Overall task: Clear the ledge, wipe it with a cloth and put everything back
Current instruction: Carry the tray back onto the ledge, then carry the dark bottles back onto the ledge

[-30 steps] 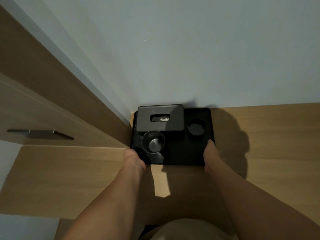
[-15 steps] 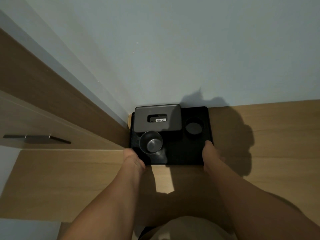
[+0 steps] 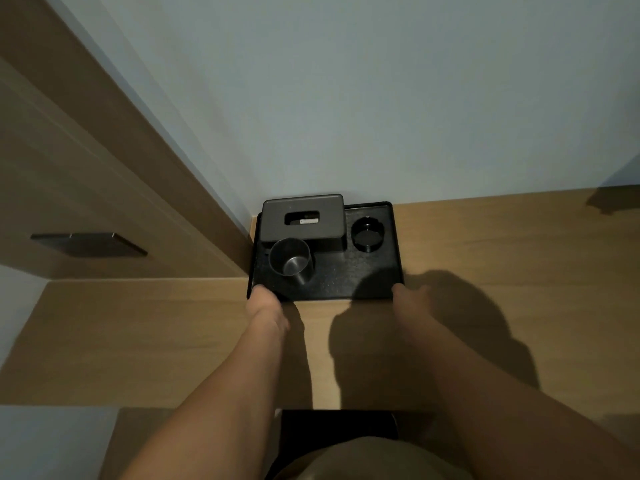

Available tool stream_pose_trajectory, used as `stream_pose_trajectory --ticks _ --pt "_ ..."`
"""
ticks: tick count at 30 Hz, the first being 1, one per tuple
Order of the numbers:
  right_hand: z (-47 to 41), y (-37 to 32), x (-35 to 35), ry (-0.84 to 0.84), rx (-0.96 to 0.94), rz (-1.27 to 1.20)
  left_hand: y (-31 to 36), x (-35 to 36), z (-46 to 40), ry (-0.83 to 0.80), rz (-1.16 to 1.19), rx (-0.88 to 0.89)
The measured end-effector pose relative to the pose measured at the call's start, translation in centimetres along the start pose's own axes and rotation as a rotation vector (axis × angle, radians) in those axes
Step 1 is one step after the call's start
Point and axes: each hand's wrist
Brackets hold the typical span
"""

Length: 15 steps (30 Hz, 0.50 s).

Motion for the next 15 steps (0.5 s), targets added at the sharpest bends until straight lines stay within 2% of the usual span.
stream_pose_trajectory --ticks 2,3,7,11,15 --pt "1.3 0.8 -1.4 -0.028 -0.106 0.072 -1.6 -0.9 1.1 0.183 -0.234 0.161" --pt "2.0 1.2 -2.1 -0.03 -0.161 0.103 -2.4 -1.2 1.6 0.218 -0.35 0.282" --pt "4.6 2.1 -3.9 0.049 -0.377 0.266 -4.8 -0.8 3.9 0.149 -0.646 0.689" --pt "6.1 3.6 -5.3 0.094 -0.489 0.383 -6.4 0.0 5.4 0.076 -0.821 0.948" --pt "7.7 5.0 -6.7 0.167 -0.525 0.416 -7.4 1.2 6.5 -0.05 -1.001 1.186"
Point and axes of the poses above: each hand's wrist, its own z-axis away from the middle knuckle, its own x-axis out of the palm, y = z × x, and after that the axes turned 14 degrees about -x, right-handed
